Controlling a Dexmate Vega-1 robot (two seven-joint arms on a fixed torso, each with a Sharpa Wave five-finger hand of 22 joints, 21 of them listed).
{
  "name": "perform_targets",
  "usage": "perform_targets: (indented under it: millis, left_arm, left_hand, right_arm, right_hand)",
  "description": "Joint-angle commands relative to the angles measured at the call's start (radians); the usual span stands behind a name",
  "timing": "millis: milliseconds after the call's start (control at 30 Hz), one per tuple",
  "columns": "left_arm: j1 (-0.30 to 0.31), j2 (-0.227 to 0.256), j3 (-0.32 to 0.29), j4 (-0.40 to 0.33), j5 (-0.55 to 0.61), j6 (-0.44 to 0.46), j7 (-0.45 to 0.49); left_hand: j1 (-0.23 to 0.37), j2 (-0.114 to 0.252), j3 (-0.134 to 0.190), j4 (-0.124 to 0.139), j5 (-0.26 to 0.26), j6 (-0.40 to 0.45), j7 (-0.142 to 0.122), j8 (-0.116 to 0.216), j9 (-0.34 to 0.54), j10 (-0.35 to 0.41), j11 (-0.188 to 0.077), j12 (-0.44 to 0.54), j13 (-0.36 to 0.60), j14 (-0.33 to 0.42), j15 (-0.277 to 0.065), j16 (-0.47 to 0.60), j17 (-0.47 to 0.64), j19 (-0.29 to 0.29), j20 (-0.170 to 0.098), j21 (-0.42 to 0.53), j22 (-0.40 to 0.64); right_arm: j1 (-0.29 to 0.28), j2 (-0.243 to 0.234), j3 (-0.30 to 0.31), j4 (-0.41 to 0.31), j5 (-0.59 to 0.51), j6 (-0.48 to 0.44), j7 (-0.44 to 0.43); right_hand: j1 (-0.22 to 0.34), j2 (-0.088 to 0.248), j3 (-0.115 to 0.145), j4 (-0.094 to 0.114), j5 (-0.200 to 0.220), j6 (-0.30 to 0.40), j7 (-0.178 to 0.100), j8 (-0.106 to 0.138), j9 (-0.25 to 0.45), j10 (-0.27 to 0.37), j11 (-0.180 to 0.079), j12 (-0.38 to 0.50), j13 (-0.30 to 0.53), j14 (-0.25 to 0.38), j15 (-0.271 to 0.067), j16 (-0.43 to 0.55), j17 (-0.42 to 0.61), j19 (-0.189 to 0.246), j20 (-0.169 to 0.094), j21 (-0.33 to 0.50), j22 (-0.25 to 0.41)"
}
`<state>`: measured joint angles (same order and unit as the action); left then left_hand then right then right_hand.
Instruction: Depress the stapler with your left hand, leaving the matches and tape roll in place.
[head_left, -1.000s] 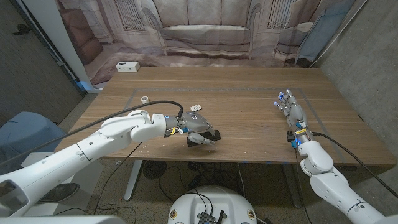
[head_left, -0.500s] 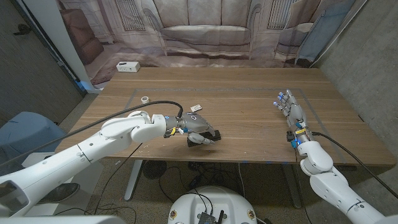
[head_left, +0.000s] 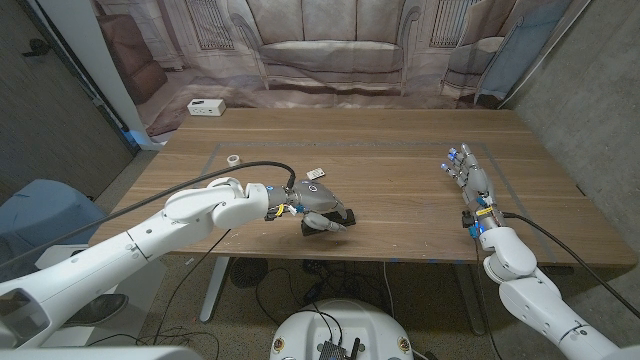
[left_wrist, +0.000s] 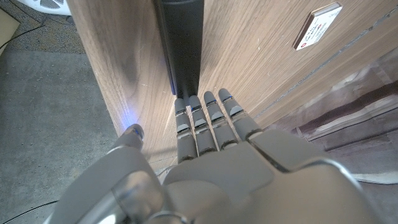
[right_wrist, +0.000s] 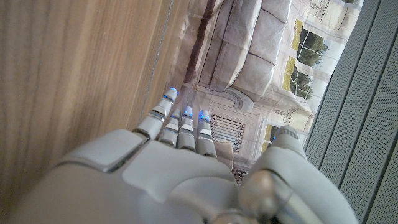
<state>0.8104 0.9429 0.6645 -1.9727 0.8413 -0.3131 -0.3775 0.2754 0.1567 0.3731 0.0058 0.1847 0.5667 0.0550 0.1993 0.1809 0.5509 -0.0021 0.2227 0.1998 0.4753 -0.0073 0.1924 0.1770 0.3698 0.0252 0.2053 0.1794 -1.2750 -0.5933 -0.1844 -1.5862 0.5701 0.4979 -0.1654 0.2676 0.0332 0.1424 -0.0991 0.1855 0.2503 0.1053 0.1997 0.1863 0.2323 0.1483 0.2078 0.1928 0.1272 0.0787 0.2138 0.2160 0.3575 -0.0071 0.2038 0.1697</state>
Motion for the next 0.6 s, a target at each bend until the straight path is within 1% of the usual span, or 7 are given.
perform_targets:
  millis: [33,100,267,600]
  left_arm:
    - [0.002,0.005,-0.004,-0.02,0.02,0.001,-0.001]
    - [0.004,0.006,-0.007,-0.024,0.019,0.003,0.0]
    - [0.006,0.008,-0.012,-0.026,0.012,0.005,-0.001]
    - [0.013,0.013,-0.022,-0.025,0.009,0.005,0.019]
  left_hand:
    - [0.014,0.003,0.016,-0.001,-0.001,0.013,0.01,-0.001,0.002,0.008,-0.009,0.001,0.002,0.007,-0.002,-0.002,0.0,0.007,0.003,0.002,0.001]
    - [0.015,0.003,0.019,-0.002,-0.001,0.013,0.01,-0.002,0.002,0.009,-0.002,0.001,0.002,0.009,-0.002,-0.002,0.0,0.008,0.001,0.002,0.001]
    - [0.015,0.002,0.022,-0.003,-0.001,0.014,0.008,-0.002,0.002,0.008,-0.006,0.0,0.002,0.01,-0.004,-0.002,0.0,0.008,0.001,0.002,0.001]
    - [0.016,0.002,0.028,-0.005,-0.001,0.016,0.01,-0.003,0.002,0.01,-0.001,-0.001,0.002,0.012,-0.003,-0.002,0.0,0.01,0.0,0.002,0.001]
  right_arm:
    - [-0.005,0.0,0.002,-0.002,-0.019,0.01,-0.007]
    - [-0.004,0.0,0.001,-0.001,-0.018,0.012,-0.006]
    - [-0.001,0.004,0.001,0.003,-0.016,0.013,-0.005]
    - [0.002,0.004,0.001,-0.004,-0.022,0.008,-0.012]
  right_hand:
    - [-0.002,0.008,0.0,-0.007,0.004,0.007,-0.002,0.002,0.003,0.012,0.0,0.003,0.005,0.005,0.001,0.006,0.003,0.01,0.0,-0.001,0.004]
    - [-0.002,0.008,0.0,-0.007,0.004,0.007,-0.002,0.002,0.003,0.012,0.0,0.003,0.005,0.006,0.001,0.006,0.003,0.01,-0.001,-0.002,0.004]
    - [-0.002,0.007,0.0,-0.007,0.004,0.008,-0.002,0.002,0.003,0.012,0.001,0.002,0.005,0.006,0.002,0.006,0.003,0.011,-0.001,-0.002,0.004]
    - [-0.003,0.008,-0.001,-0.007,0.004,0.009,-0.001,0.002,0.003,0.013,-0.001,0.002,0.005,0.007,0.001,0.006,0.003,0.012,0.0,-0.002,0.004]
